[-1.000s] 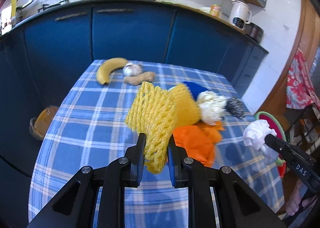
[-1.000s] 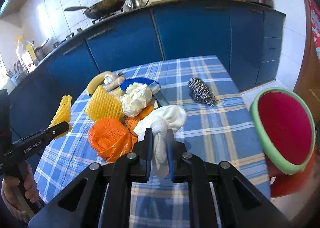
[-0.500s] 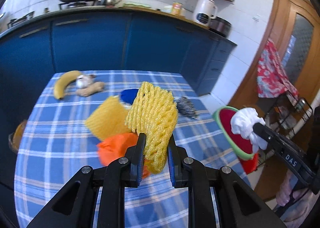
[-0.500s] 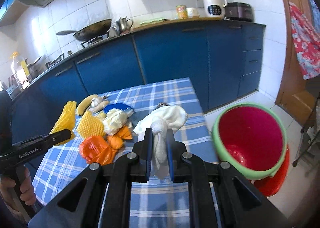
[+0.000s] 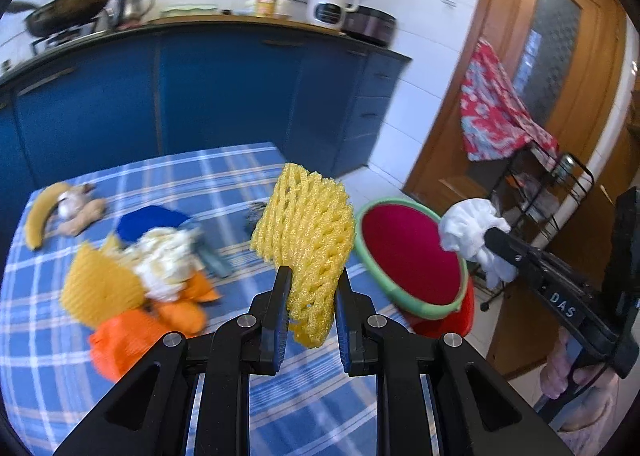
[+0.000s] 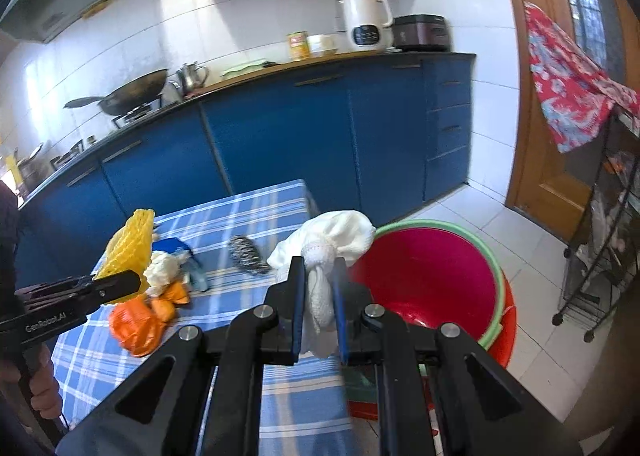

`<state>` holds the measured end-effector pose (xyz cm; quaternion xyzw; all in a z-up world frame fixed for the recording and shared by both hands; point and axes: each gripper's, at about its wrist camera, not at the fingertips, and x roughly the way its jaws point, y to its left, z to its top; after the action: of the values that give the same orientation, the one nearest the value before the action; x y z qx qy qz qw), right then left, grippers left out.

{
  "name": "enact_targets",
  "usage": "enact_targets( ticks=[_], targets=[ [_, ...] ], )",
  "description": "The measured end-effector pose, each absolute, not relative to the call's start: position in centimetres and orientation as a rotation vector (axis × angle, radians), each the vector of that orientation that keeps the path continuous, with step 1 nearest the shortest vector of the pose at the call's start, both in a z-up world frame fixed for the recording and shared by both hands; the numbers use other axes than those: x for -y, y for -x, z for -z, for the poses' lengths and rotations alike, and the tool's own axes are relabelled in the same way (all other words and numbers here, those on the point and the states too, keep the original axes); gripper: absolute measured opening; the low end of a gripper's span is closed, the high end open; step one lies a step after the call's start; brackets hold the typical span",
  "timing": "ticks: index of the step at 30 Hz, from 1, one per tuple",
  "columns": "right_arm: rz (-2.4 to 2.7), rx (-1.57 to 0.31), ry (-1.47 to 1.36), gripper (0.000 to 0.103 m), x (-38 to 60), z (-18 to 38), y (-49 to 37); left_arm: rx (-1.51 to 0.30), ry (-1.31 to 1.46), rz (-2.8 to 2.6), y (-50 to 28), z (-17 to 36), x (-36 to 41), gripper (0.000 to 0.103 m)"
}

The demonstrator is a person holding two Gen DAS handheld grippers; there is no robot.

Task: Collect trash
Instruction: 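Carry the foam net and gloves to the red bucket and release both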

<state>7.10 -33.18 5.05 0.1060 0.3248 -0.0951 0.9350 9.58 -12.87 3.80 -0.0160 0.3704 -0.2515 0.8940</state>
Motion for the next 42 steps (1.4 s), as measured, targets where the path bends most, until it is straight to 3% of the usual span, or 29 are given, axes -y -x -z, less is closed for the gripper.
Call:
enact_targets(
  ticks=[19, 31, 36, 42],
  targets=[
    [0.335, -0.768, -0.355, 0.016, 42.2, 2.8, -6.4, -0.905, -0.052, 0.710, -14.0, 2.3, 26.7, 0.020],
    [0.388, -0.817, -0.408, 0.018, 45.1, 6.2, -6.1, -0.949, -0.142, 0.716, -15.7, 5.4, 30.8, 0.023],
    [0.393, -0.816, -0.440, 0.021, 45.8, 6.8, -6.0, -0.955, -0.147, 0.716, -16.0, 5.6, 31.3, 0.045],
    [0.396, -0.793, -0.453, 0.030, 46.1, 6.5, -5.6, -0.971, -0.128, 0.709, -16.2, 5.8, 31.2, 0.047]
  ],
)
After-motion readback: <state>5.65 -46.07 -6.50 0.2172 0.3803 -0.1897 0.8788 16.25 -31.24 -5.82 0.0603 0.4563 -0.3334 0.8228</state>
